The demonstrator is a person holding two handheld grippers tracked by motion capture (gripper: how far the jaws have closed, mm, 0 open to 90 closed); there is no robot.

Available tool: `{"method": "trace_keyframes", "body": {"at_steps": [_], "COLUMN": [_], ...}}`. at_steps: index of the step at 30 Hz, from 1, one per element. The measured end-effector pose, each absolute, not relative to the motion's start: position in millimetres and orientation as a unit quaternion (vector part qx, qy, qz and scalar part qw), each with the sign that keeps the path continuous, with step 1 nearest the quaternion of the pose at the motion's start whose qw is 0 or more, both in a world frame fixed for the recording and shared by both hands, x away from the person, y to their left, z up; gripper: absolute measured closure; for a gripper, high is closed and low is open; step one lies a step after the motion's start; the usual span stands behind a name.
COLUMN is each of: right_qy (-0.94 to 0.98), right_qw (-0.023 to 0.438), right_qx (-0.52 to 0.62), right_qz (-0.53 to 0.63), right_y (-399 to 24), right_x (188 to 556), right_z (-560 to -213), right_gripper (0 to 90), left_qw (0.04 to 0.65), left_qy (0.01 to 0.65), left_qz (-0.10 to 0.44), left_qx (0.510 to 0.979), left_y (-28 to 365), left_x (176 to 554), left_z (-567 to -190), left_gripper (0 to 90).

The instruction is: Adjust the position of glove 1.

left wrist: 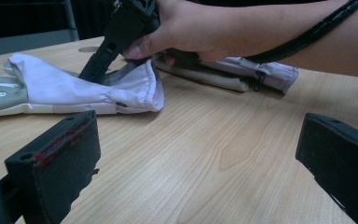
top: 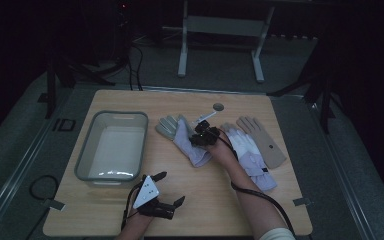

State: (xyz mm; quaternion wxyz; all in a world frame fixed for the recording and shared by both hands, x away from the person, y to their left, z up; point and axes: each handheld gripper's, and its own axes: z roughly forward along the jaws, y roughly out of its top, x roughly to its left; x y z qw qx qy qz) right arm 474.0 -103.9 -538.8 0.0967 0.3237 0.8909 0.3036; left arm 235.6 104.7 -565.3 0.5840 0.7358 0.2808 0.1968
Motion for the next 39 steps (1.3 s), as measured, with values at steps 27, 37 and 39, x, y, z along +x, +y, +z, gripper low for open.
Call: {"method": "trace_keyframes", "body": {"at_steps": [27, 37, 39], "right_qy": [0.76, 0.729, 0.729], "right_qw": [0.147, 0.132, 0.133], "right_qx": [0.512, 0.557, 0.558], "right_qz": [0.371, 0.374, 0.372], "right_y": [-157, -171, -172], "right_x": [365, 350, 351], "right_z": [-502, -528, -530], "right_gripper": [87.7, 87.3, 87.0], "left_qw": [0.581, 0.58, 0.581], "left_qy": [0.283, 0.284, 0.284], "left_qz": [0.204, 0.205, 0.205], "left_qx": [0.735, 0.735, 0.735], "left_y": [104, 104, 104], "left_x": [236, 236, 236], "left_z": [-565, -565, -565], "left_gripper": [0.0, 0.0, 0.0]}}
